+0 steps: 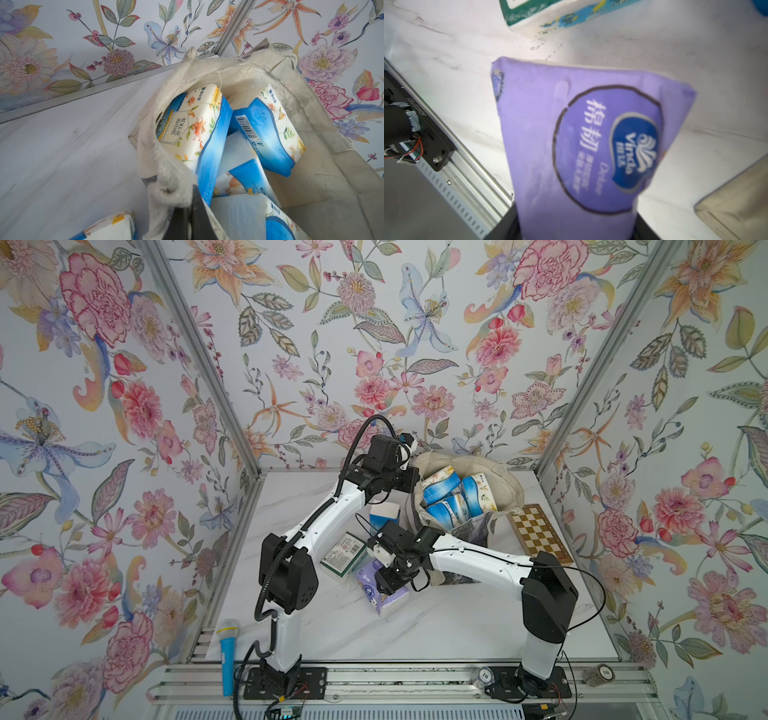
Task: Put tissues into the canvas bag
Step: Pick up the pack of facial tissues from the center of the board.
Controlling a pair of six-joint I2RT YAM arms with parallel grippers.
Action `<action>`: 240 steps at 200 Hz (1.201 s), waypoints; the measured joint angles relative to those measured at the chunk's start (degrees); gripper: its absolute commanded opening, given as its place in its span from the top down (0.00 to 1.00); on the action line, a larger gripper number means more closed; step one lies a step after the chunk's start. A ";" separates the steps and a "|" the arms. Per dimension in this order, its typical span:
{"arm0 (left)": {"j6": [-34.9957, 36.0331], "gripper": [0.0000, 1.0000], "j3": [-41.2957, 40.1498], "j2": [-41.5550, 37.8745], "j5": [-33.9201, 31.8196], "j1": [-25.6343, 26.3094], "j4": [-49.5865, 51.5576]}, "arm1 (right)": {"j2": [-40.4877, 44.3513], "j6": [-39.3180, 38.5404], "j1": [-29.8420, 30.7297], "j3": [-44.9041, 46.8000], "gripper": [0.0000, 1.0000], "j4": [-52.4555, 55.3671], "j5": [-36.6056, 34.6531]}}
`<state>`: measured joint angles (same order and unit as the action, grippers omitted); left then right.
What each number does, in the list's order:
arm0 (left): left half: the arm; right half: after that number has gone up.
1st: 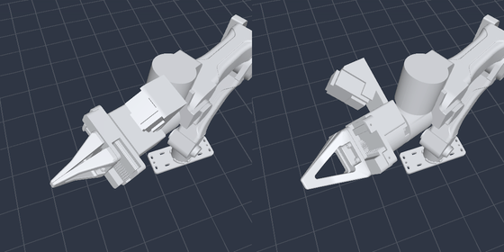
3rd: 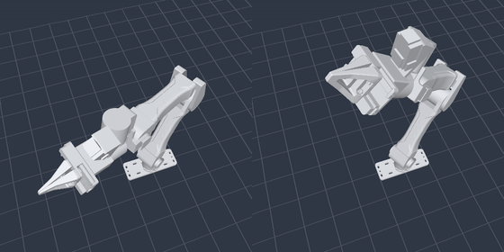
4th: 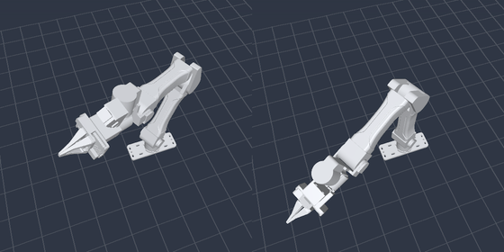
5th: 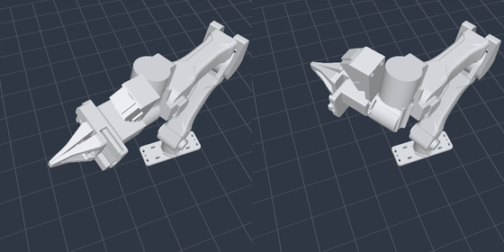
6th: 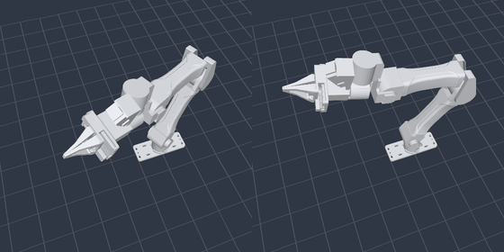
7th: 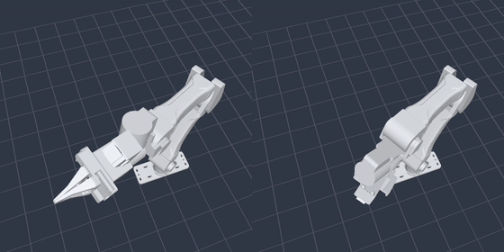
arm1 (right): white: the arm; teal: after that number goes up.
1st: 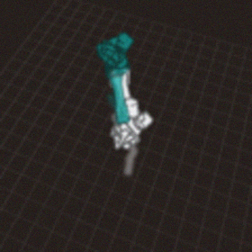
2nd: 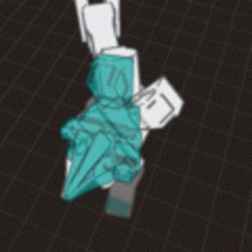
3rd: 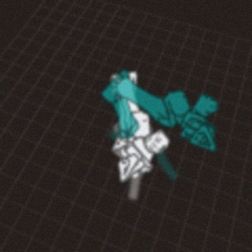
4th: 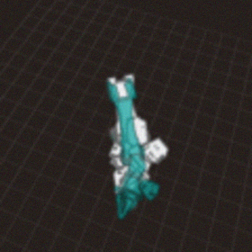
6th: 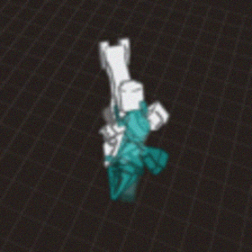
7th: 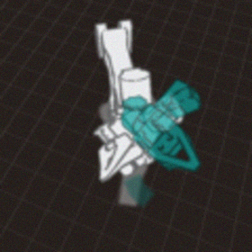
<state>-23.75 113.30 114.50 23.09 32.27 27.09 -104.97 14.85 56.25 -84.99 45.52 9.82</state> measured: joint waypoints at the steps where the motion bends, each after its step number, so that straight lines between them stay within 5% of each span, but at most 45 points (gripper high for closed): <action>1: 0.00 0.93 0.00 0.00 0.00 0.00 0.00 | 0.04 -0.02 -0.02 0.00 0.45 0.02 0.00; 240: 0.04 0.93 1.49 0.70 -1.92 0.00 1.42 | 14.67 -2.21 -4.92 0.81 0.46 4.17 2.25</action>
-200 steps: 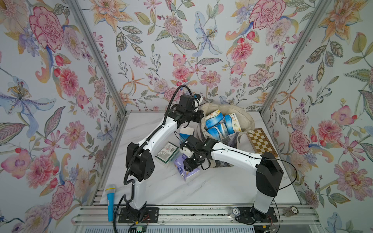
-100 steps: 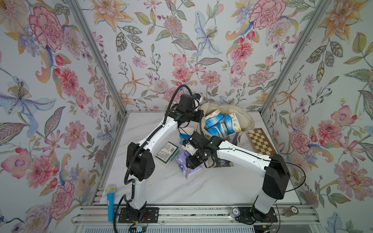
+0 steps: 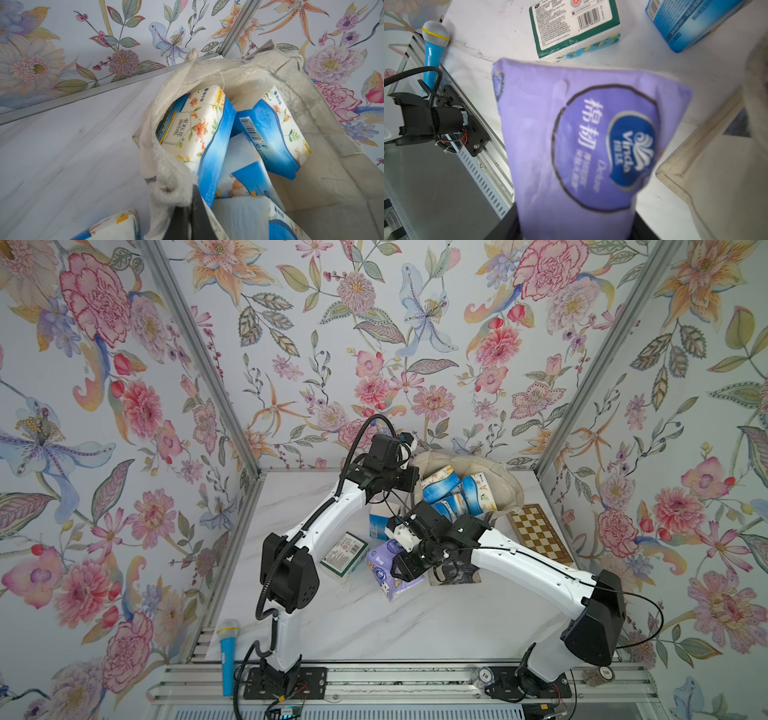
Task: Put tissues into the canvas bag
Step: Pick up the pack of facial tissues from the center of the board, then place the pack of facial tissues in the canvas bag.
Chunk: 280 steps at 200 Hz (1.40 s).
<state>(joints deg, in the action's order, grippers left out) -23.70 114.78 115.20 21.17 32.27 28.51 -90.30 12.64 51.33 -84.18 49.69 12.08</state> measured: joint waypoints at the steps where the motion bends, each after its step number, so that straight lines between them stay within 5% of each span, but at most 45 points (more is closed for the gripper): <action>1: 0.02 0.93 0.09 0.02 -0.04 -0.02 0.11 | 0.22 -0.07 -0.13 0.00 0.46 0.04 0.00; 104: 0.83 0.93 0.61 0.63 -0.87 -0.17 0.39 | 14.40 -2.34 -17.68 -8.87 0.43 2.34 2.27; 146: 0.85 0.94 0.61 0.66 -0.87 -0.28 0.68 | 17.64 -4.20 -25.70 -13.44 0.42 0.09 -1.95; 280: 0.83 0.94 0.59 0.63 -1.03 -0.28 0.96 | 0.04 -5.75 -30.86 -10.19 0.39 -6.01 -6.99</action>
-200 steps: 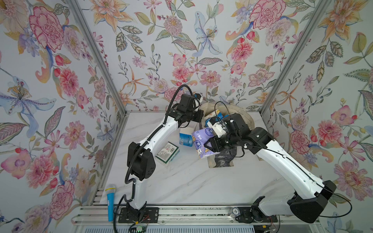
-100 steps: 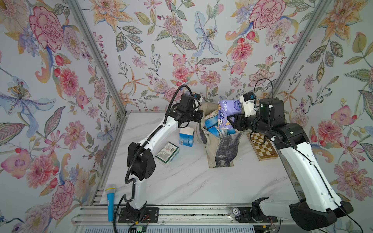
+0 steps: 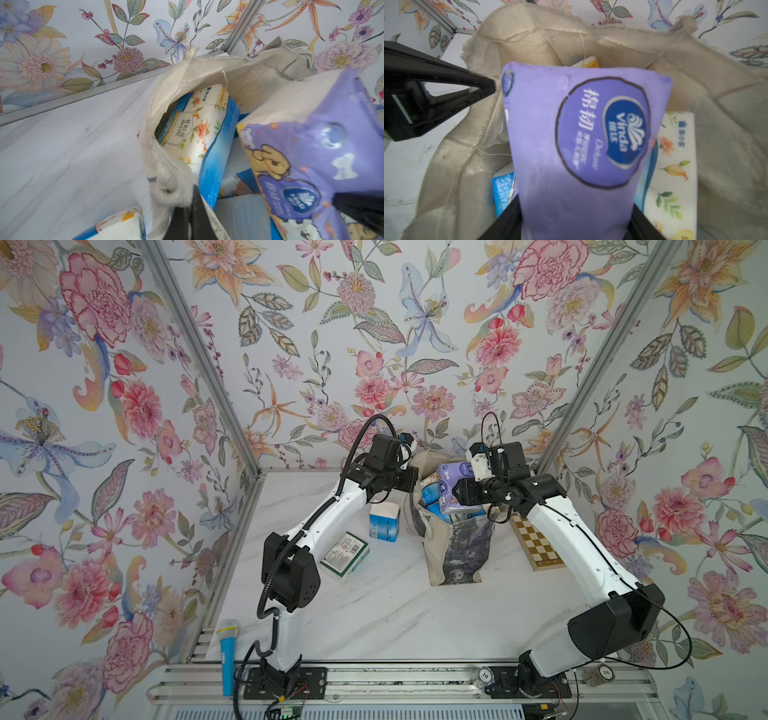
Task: Put tissues into the canvas bag
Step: Place the pack of facial tissues in the canvas bag.
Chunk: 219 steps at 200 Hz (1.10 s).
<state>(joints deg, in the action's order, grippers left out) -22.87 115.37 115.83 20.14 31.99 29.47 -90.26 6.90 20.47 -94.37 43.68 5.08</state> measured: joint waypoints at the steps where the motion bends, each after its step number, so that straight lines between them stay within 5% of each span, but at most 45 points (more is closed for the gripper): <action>1: 0.00 0.94 0.00 0.00 0.00 0.00 0.00 | -0.15 0.02 0.00 0.00 0.39 0.00 0.02; 85: 0.00 0.93 -1.73 -0.79 -0.09 -0.11 -0.09 | -5.53 -0.48 0.57 -4.55 0.33 3.13 3.34; 101: 0.00 0.93 -1.73 -0.79 -0.07 -0.11 -0.09 | -6.58 -0.59 0.76 -5.75 0.25 4.31 2.51; 219: 0.00 0.93 -2.54 -1.97 -1.38 -0.11 0.57 | -17.33 -1.18 0.79 -18.36 0.22 7.19 -4.02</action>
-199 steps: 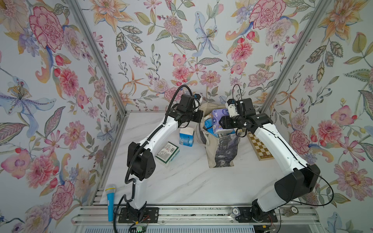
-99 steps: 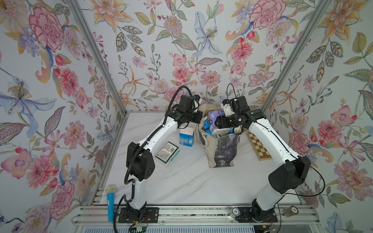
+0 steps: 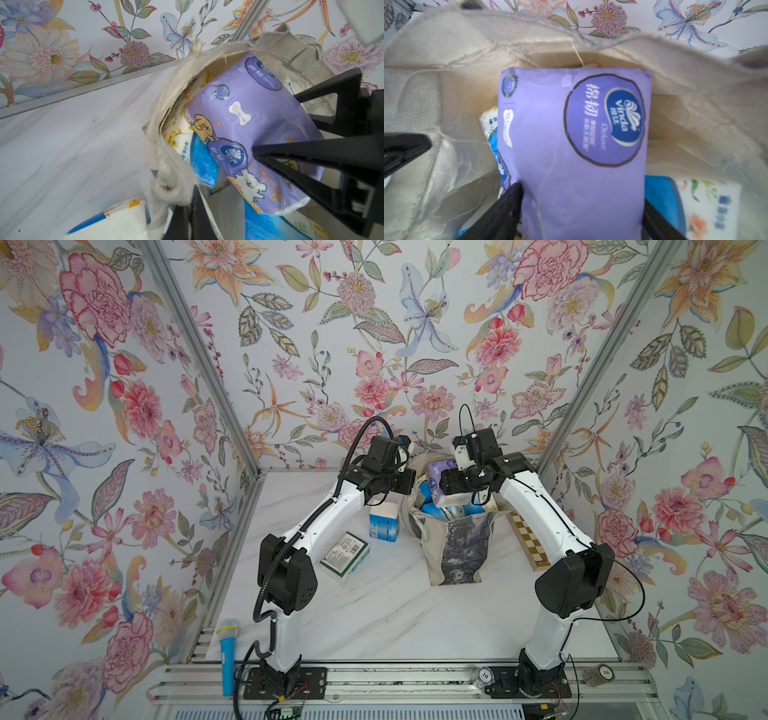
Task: Put tissues into the canvas bag
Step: Place the pack of facial tissues in the canvas bag.
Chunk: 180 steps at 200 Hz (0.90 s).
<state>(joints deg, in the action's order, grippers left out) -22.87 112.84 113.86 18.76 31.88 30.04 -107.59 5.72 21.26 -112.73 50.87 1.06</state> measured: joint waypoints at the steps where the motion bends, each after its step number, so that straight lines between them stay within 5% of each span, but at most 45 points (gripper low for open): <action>1: 0.00 0.93 0.00 -0.04 -0.02 0.00 0.00 | -0.02 0.00 0.00 -0.04 0.21 0.00 0.00; 105: 0.00 0.93 -0.26 -0.63 -0.15 0.00 0.00 | 3.17 -0.61 -0.50 -0.74 0.02 -0.07 0.24; 180: 0.00 0.93 -0.26 -0.63 -0.11 0.00 -0.07 | 15.61 0.70 -9.07 5.55 0.05 -4.70 2.38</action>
<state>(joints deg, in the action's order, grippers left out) -22.87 112.57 113.23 18.65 31.88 29.98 -91.98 6.42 12.19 -107.18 46.17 3.44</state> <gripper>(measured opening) 0.070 0.970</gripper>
